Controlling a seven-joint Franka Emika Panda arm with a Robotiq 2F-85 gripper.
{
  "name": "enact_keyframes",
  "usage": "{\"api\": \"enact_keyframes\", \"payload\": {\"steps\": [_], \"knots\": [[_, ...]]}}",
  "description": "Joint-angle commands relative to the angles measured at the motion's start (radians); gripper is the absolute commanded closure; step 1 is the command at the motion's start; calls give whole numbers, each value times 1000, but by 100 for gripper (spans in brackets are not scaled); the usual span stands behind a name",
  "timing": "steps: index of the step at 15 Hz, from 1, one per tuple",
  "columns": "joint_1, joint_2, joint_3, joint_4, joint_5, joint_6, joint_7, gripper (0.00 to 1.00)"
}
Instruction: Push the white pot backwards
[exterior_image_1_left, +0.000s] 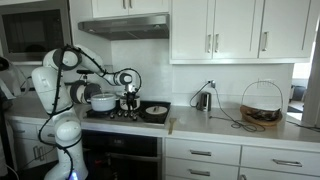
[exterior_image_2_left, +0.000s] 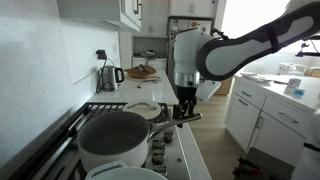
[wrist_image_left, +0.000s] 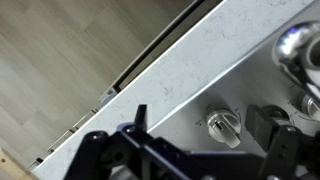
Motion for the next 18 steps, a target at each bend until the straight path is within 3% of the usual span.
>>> {"api": "enact_keyframes", "payload": {"steps": [1, 9, 18], "knots": [[15, -11, -12, 47, -48, -8, 17, 0], [21, -64, -7, 167, -138, -17, -6, 0], [110, -63, -22, 269, -43, -109, -318, 0]]}}
